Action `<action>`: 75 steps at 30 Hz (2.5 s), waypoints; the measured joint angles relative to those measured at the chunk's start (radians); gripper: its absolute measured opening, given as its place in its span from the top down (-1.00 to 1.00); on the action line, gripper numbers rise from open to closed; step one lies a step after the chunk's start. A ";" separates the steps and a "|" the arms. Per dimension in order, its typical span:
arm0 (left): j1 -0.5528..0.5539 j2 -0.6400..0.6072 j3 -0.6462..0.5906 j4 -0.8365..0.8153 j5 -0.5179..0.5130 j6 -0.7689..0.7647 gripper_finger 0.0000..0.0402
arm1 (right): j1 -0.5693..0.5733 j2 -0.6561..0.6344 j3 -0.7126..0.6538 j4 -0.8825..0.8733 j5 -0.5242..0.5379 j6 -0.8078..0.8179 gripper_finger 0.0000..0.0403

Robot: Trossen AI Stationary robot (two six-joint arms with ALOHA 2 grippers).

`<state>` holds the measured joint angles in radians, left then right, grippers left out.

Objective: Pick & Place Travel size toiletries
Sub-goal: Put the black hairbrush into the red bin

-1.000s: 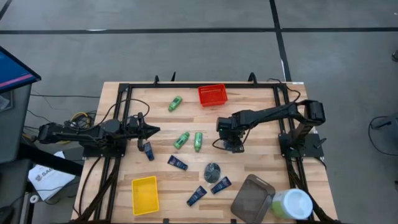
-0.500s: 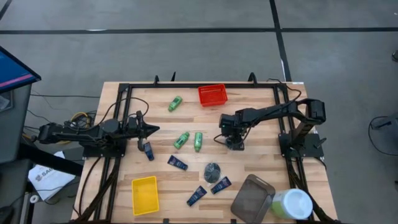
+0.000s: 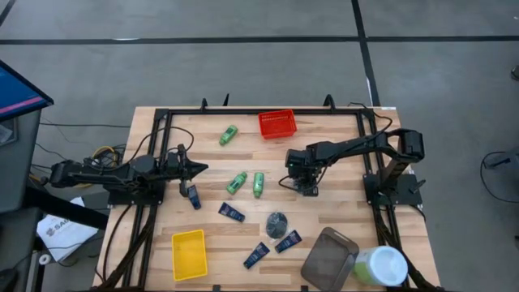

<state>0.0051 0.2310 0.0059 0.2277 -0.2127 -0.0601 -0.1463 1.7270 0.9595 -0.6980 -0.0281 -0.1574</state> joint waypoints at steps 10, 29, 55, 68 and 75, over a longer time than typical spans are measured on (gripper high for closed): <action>0.000 0.000 0.000 0.006 0.000 0.000 0.99 | -0.019 0.005 0.158 -0.084 0.005 -0.064 0.99; 0.000 0.000 0.000 0.015 0.000 0.000 0.98 | -0.323 0.002 0.575 0.015 0.061 -0.062 1.00; 0.000 0.000 0.000 0.022 0.000 0.000 0.99 | -0.414 0.291 0.696 -0.078 0.228 0.103 0.98; 0.000 0.000 0.000 0.022 0.000 0.000 0.99 | -0.398 0.272 0.725 -0.165 0.174 0.070 0.07; 0.000 0.003 0.000 0.023 0.000 0.003 0.99 | -0.336 0.164 0.785 -0.363 -0.150 0.061 -0.14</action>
<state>0.0051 0.2337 0.0060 0.2505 -0.2123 -0.0575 -0.4823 1.8913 1.7443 -1.0612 -0.1783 -0.0961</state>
